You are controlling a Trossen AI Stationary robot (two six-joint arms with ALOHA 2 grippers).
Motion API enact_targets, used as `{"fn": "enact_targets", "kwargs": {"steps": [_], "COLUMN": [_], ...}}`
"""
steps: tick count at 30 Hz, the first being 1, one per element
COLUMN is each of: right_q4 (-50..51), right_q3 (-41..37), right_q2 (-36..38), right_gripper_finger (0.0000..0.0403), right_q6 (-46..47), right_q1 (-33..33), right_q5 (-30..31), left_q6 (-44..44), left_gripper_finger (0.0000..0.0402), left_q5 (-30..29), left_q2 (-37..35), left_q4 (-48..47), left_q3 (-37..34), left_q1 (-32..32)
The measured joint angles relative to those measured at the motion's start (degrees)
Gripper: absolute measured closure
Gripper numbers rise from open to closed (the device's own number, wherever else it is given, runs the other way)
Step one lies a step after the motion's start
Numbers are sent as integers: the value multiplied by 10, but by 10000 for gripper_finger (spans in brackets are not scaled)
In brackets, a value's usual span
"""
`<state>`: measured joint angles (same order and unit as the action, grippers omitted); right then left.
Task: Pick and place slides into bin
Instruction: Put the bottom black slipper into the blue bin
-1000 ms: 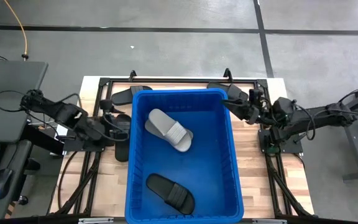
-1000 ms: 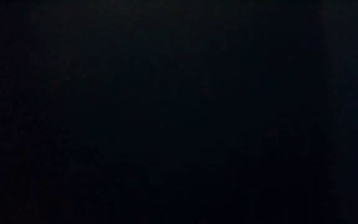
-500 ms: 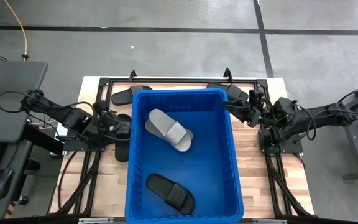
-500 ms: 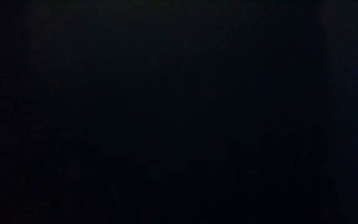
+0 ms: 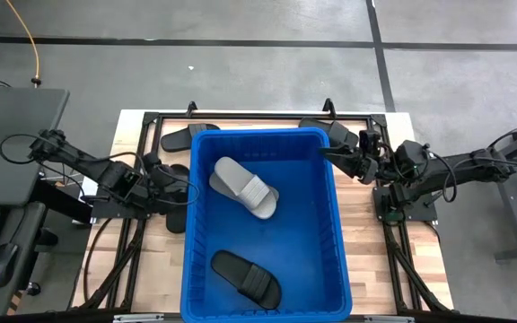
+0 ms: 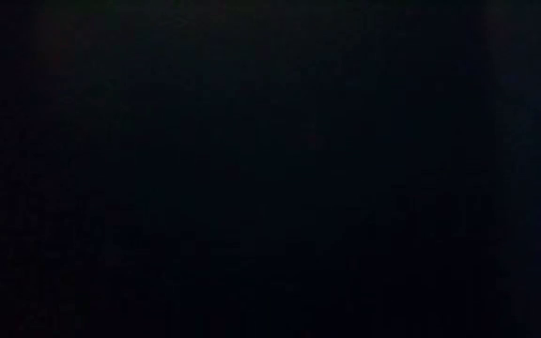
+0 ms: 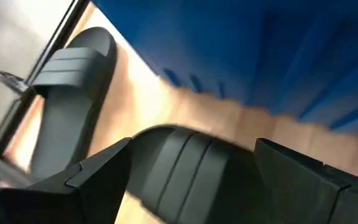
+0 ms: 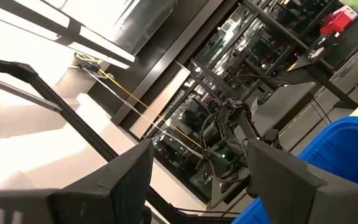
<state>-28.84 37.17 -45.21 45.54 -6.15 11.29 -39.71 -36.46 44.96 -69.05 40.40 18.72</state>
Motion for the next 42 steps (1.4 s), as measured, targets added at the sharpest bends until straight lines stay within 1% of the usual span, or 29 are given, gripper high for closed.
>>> {"fn": "enact_targets", "kwargs": {"steps": [4,7,9,13,15,19,23,25,27,29,32,34,36,38,40,42], "right_q4": [3,3,6,19,23,27,27,28,30,30,34,36,43,49,54,61], "right_q3": [0,0,0,0,0,0,0,0,0,0,0,0,0,0,0,0], "right_q2": [0,0,0,0,0,0,0,0,0,0,-1,-1,-2,-2,-2,-2], "right_gripper_finger": [155,155,155,155,155,155,155,155,155,155,155,155,155,155,155,155], "right_q6": [-4,-5,-5,-5,-5,0,9,10,10,9,7,6,6,8,8,7], "right_q1": [0,0,0,0,0,0,0,0,0,0,0,0,0,0,0,0], "right_q5": [-2,-2,-2,-2,-2,-2,-2,-4,-5,-5,-5,-5,-5,-4,-4,-4], "left_q6": [38,72,70,27,20,20,8,-1,-17,-18,-13,-26,-25,-17,1,18], "left_gripper_finger": [76,76,76,76,76,76,87,98,108,114,116,111,101,86,70,54], "left_q5": [-16,-50,-63,-85,-86,-50,-39,-40,-42,-27,7,14,27,61,99,138], "left_q2": [13,28,36,63,82,119,129,129,128,129,118,106,92,64,31,-5], "left_q4": [-31,-43,-39,-28,-24,-20,1,-22,-67,-99,-99,-101,-102,-100,-88,-54], "left_q3": [-1,-1,-1,-1,-5,-26,-14,-6,7,18,36,45,52,59,59,58], "left_q1": [0,0,0,0,0,0,0,0,0,0,0,-4,-21,-48,-89,-137]}}
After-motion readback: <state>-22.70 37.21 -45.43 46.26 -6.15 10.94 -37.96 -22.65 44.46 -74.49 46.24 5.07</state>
